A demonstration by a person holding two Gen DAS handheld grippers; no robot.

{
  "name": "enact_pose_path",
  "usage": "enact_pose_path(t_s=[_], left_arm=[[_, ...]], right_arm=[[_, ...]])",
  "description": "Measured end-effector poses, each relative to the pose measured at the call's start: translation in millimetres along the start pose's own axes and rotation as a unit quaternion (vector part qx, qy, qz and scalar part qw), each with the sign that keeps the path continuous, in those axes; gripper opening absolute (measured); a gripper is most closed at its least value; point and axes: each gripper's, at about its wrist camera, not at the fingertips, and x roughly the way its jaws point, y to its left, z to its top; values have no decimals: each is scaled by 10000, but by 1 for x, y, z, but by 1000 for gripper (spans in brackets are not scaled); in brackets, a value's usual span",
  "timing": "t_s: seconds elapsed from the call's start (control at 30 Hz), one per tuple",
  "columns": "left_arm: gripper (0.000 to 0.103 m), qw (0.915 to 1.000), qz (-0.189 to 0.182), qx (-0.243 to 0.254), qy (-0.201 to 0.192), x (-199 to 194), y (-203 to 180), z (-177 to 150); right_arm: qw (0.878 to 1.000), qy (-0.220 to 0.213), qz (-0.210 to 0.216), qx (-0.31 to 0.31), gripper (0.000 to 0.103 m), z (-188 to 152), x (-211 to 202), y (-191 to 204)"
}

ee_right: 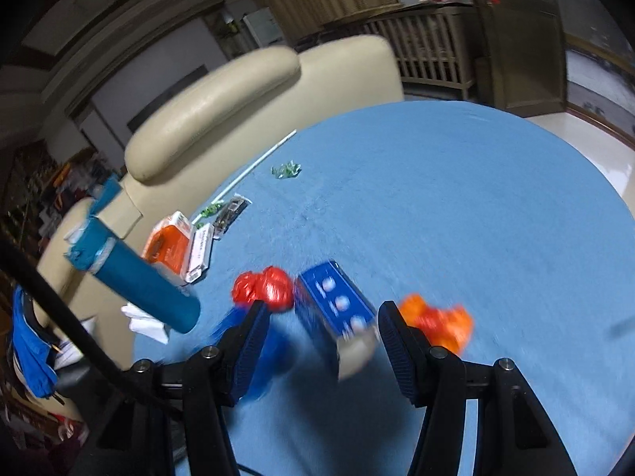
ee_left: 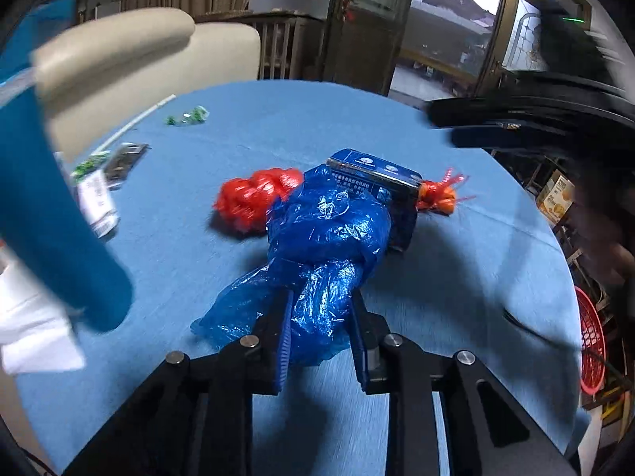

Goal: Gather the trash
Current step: 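Grasp the blue plastic bag with the left gripper while the right gripper grasps the dark-blue printed packet, then lift the dark-blue packet with the right gripper while the left gripper lifts the blue bag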

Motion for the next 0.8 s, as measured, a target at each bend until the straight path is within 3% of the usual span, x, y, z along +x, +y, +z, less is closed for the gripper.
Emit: enact_pose_path(t_s=[0.2,0.33,0.4,0.53,0.57,0.67,0.8], left_arm=[[28,9997,123,-203,17,-35,13,-29],[28,9993,273,-246,70,-41,21,-34],[28,9992,308,-259,59,-42,23,-32],[28,9992,324,-241,65,-42,18,-29],[28,9993,316,-213,43,-43,16,-29],[28,9993,313,-195,0,-48,15,-34],[28,9988,375,-321,9,-53,19,-35]], right_arm=[[9978,502,-210,-380,62,6,62,7],[9953,652,-368,-612,61,-11,74,16],[9934,685,-453,-795,41,-23,75,25],[9898,895,-506,-990,40,-41,68,38],[9901,921,-457,-960,41,-44,64,39],[9927,907,-251,-759,70,-49,49,37],[9944,693,-346,-720,74,-48,47,42]])
